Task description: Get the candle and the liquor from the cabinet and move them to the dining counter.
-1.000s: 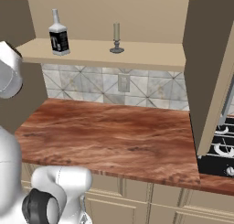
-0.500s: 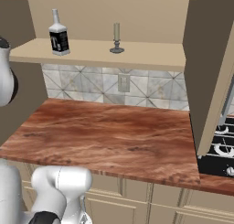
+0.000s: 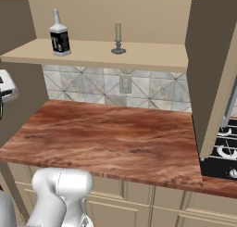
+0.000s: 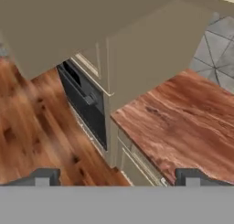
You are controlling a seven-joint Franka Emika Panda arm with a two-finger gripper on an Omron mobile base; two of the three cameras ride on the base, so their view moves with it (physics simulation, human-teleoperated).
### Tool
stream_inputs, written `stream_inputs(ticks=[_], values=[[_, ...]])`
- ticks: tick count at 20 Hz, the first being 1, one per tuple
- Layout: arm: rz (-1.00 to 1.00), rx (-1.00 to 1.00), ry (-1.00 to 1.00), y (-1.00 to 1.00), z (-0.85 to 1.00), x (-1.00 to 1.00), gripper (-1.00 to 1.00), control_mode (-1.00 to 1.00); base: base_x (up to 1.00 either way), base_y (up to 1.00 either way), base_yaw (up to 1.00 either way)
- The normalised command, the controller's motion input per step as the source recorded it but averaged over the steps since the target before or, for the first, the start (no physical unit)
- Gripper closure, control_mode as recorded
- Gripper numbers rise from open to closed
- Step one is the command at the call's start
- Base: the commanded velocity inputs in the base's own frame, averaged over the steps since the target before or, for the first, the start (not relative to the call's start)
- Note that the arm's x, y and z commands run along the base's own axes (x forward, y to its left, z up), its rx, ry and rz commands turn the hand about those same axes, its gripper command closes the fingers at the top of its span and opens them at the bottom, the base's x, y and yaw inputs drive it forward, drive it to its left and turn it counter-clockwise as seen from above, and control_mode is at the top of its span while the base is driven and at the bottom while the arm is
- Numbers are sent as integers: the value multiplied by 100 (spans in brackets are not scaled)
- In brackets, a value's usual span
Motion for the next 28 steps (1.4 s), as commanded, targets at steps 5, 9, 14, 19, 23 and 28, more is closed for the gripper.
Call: stream_inputs(ticks=[5,9,14,19,23,28], values=[[-28,-9,-35,-31,9,19,-100,-100,0,0,0],[-29,-2,-33,-15,21,24,-100,-100,0,0,0],[-27,0,-29,-5,25,27,-100,-100,0,0,0],[-25,0,-22,-1,31,32,-100,-100,0,0,0],[-21,1,-19,-2,38,27,-100,-100,0,0,0],[-14,4,-18,-13,47,5,-100,-100,0,0,0]])
